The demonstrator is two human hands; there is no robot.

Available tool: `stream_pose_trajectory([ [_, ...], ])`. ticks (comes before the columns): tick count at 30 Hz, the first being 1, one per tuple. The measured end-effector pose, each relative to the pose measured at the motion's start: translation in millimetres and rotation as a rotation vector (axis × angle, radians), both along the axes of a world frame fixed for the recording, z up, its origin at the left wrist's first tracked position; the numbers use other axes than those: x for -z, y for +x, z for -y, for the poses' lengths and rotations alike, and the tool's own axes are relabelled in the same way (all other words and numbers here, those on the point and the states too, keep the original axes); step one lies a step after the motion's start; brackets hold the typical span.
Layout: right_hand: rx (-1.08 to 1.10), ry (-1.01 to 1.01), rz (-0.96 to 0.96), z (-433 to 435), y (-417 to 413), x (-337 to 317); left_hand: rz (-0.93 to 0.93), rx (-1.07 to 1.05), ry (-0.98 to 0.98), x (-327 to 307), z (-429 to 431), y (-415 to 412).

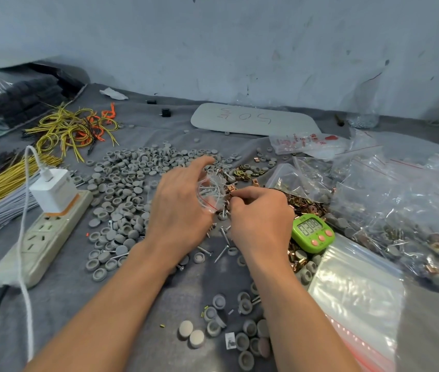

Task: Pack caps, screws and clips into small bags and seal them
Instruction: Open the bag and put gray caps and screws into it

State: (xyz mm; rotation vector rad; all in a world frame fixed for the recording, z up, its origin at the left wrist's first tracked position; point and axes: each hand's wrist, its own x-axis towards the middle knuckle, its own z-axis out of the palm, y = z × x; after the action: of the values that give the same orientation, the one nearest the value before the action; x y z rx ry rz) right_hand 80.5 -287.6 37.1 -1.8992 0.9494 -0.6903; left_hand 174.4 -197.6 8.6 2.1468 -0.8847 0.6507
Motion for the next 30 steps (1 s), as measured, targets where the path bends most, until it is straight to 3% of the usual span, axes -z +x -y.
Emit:
stream_pose_trajectory([
  [4,0.003,-0.013,-0.079,-1.2,1.6,-2.0,-0.013,-0.038,-0.008,-0.7,-2.1,-0.2],
  [10,-0.388,-0.068,-0.66,-6.2,7.7,-2.5,0.006,-0.154,-0.117,-3.2,-6.7,3.0],
  [15,-0.262,-0.184,-0.557,-0.7,5.6,-4.9,-0.004,-0.178,-0.158,-4.3,-8.0,3.6],
  [18,-0.211,-0.341,-0.614,-4.8,3.2,-7.2,-0.014,-0.18,-0.149,-3.0,-8.0,4.8],
  [23,-0.238,-0.44,-0.665,-7.2,-0.1,-7.5,-0.025,-0.172,-0.115,-1.3,-7.2,4.9],
  [30,-0.302,-0.391,-0.639,-6.7,-1.6,-8.6,-0.009,-0.115,-0.068,-3.3,-5.7,2.6],
])
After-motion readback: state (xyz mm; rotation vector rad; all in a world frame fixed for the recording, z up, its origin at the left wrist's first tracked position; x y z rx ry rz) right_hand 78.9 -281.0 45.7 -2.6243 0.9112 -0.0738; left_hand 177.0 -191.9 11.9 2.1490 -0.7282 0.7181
